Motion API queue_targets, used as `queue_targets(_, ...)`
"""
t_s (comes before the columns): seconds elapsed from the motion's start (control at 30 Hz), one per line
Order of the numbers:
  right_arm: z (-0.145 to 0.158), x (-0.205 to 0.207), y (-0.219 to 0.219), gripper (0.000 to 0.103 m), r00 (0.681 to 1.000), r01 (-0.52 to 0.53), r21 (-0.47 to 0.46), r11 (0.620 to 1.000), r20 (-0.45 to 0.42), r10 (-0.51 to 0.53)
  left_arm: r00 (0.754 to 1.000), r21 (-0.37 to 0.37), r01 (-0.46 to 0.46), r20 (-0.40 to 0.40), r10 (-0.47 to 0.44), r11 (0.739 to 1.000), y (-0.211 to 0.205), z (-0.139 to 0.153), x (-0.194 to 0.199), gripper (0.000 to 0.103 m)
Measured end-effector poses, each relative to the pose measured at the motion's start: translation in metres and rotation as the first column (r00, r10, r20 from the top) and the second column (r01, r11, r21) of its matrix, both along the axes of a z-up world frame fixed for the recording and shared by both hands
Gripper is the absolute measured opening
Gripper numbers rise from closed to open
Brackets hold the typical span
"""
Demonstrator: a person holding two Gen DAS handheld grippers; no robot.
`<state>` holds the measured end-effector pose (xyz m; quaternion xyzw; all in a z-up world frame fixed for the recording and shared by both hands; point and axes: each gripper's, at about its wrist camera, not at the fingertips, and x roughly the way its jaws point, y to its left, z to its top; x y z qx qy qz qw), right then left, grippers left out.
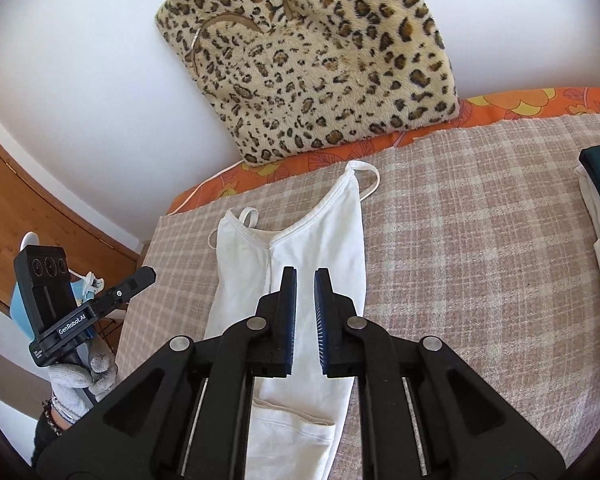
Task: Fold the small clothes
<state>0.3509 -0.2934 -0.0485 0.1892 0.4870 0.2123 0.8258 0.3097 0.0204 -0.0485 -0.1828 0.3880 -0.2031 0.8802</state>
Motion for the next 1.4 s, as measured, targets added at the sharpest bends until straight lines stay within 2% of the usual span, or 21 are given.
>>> queue_targets(0.03, -0.005, 0.006, -0.001, 0.02, 1.0, 0.003, -0.005, 1.0, -0.003, -0.003, 1.0, 0.002, -0.01, -0.019, 0.01, 1.0, 0.004, -0.004, 0.006, 0.005)
queue_targets(0.07, -0.009, 0.013, -0.002, 0.026, 1.0, 0.005, -0.001, 1.0, -0.006, -0.005, 0.999, -0.005, -0.025, -0.042, 0.025, 1.0, 0.008, -0.009, 0.013, 0.015)
queue_targets(0.1, -0.014, 0.021, -0.002, 0.03, 1.0, 0.003, 0.01, 1.0, -0.015, -0.003, 0.997, -0.016, -0.039, -0.063, 0.038, 0.999, 0.013, -0.014, 0.021, 0.033)
queue_targets(0.13, -0.019, 0.029, -0.002, 0.037, 1.0, 0.001, 0.018, 1.0, -0.026, -0.001, 0.996, -0.03, -0.045, -0.078, 0.042, 0.999, 0.017, -0.019, 0.028, 0.039)
queue_targets(0.17, -0.024, 0.037, -0.001, 0.04, 1.0, 0.002, 0.018, 1.0, -0.031, -0.002, 0.995, -0.042, -0.048, -0.092, 0.044, 0.998, 0.021, -0.025, 0.035, 0.041)
queue_targets(0.37, -0.054, 0.082, 0.014, 0.04, 0.998, -0.013, -0.002, 1.0, -0.066, 0.013, 0.985, -0.073, -0.074, -0.159, 0.061, 0.995, 0.025, -0.054, 0.079, 0.041)
queue_targets(0.57, -0.075, 0.114, 0.024, 0.04, 0.996, -0.006, 0.009, 1.0, -0.087, 0.007, 0.982, -0.065, -0.093, -0.17, 0.081, 0.994, 0.017, -0.068, 0.107, 0.041)
queue_targets(0.63, -0.082, 0.119, 0.025, 0.04, 0.995, 0.008, 0.01, 1.0, -0.103, -0.007, 0.982, -0.077, -0.087, -0.175, 0.073, 0.993, 0.015, -0.072, 0.111, 0.038)
queue_targets(0.73, -0.092, 0.126, 0.032, 0.04, 0.992, 0.006, -0.017, 1.0, -0.125, -0.008, 0.984, -0.048, -0.082, -0.163, 0.073, 0.995, 0.013, -0.072, 0.113, 0.033)
queue_targets(0.8, -0.094, 0.127, 0.034, 0.04, 0.993, 0.004, -0.014, 1.0, -0.118, -0.005, 0.985, -0.041, -0.083, -0.156, 0.076, 0.996, 0.013, -0.072, 0.115, 0.012)
queue_targets(0.83, -0.094, 0.128, 0.034, 0.035, 0.993, 0.009, -0.011, 1.0, -0.115, -0.01, 0.985, -0.04, -0.085, -0.154, 0.078, 0.996, 0.013, -0.073, 0.116, 0.008)
queue_targets(0.87, -0.094, 0.128, 0.036, 0.019, 0.994, 0.009, -0.008, 1.0, -0.112, -0.01, 0.986, -0.042, -0.087, -0.149, 0.08, 0.995, 0.014, -0.072, 0.117, 0.004)
queue_targets(0.9, -0.093, 0.129, 0.038, 0.015, 0.994, 0.014, -0.01, 1.0, -0.112, -0.015, 0.987, -0.034, -0.086, -0.138, 0.081, 0.996, 0.013, -0.071, 0.116, 0.003)
queue_targets(1.07, -0.071, 0.119, 0.048, 0.012, 1.0, 0.007, -0.081, 0.997, -0.029, -0.009, 0.992, -0.028, -0.1, -0.081, 0.097, 0.995, 0.016, -0.058, 0.111, 0.0)
queue_targets(1.2, -0.06, 0.117, 0.052, 0.012, 1.0, -0.008, -0.087, 0.996, -0.018, 0.007, 0.99, -0.039, -0.109, -0.091, 0.105, 0.993, 0.019, -0.056, 0.108, 0.0)
queue_targets(1.23, -0.06, 0.117, 0.053, 0.012, 1.0, -0.007, -0.09, 0.996, -0.02, 0.005, 0.987, -0.036, -0.116, -0.114, 0.111, 0.993, 0.019, -0.058, 0.11, 0.001)
queue_targets(1.27, -0.061, 0.118, 0.054, 0.012, 1.0, -0.01, -0.082, 0.997, -0.027, 0.008, 0.984, -0.024, -0.127, -0.132, 0.123, 0.992, 0.02, -0.059, 0.111, 0.008)
queue_targets(1.3, -0.062, 0.119, 0.055, 0.012, 0.999, -0.012, -0.077, 0.997, -0.035, 0.01, 0.98, -0.008, -0.142, -0.142, 0.14, 0.99, 0.021, -0.06, 0.112, 0.024)
queue_targets(1.37, -0.064, 0.118, 0.052, 0.015, 0.999, -0.006, -0.08, 0.997, -0.04, 0.003, 0.975, 0.007, -0.165, -0.148, 0.164, 0.986, 0.023, -0.061, 0.112, 0.04)
queue_targets(1.4, -0.066, 0.119, 0.052, 0.015, 0.999, -0.004, -0.087, 0.996, -0.043, 0.001, 0.974, 0.002, -0.168, -0.155, 0.166, 0.986, 0.023, -0.062, 0.113, 0.042)
